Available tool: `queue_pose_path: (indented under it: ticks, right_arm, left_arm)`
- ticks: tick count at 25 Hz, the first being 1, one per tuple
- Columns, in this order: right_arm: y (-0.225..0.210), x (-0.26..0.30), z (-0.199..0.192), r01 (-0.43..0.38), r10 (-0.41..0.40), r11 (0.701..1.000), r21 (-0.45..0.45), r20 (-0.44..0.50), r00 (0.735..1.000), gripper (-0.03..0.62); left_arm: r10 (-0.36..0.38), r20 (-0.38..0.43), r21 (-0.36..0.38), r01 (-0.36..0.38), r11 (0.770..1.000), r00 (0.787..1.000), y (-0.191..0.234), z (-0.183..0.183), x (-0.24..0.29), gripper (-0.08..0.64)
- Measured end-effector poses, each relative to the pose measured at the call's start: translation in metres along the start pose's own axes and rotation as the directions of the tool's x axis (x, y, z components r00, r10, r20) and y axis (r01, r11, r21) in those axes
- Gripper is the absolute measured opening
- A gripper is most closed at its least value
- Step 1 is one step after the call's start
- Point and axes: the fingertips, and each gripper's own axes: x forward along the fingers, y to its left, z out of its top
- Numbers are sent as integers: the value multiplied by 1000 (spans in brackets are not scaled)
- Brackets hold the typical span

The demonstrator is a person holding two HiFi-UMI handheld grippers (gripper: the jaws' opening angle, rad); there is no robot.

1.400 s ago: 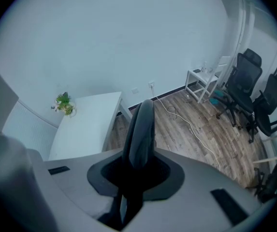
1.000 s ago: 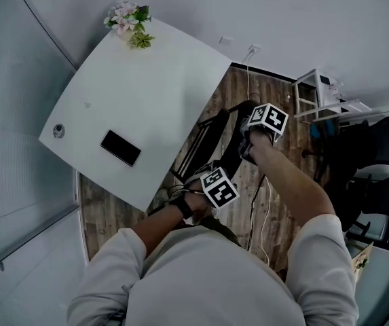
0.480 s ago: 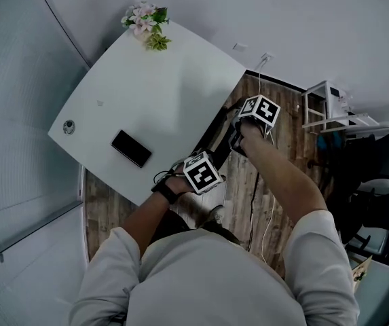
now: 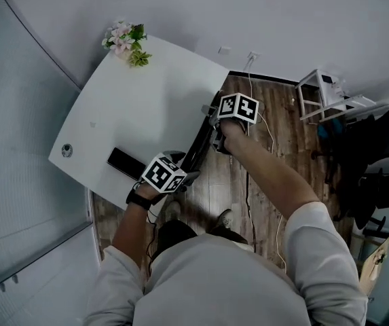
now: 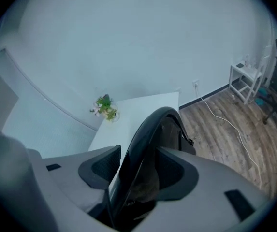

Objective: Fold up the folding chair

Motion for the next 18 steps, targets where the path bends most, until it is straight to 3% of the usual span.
queue_pose_path:
  ticks: [5, 9, 13, 18]
  right_arm:
    - [-4, -63, 17, -103, 119, 984, -147, 102, 988, 232]
    - [-38, -142, 25, -54, 133, 947, -317, 232, 963, 221]
    - [-88, -225, 15, 57, 104, 913, -404, 366, 925, 210]
    - [-145, -324, -6, 185, 74, 884, -429, 519, 851, 192]
  left_arm:
    - [179, 66, 17, -180, 983, 982, 3, 14, -32, 330]
    - [293, 187, 34, -305, 952, 937, -11, 56, -57, 328]
    - [324, 287, 88, -362, 928, 902, -45, 107, -59, 316]
    - [278, 363, 172, -357, 918, 889, -107, 165, -33, 279]
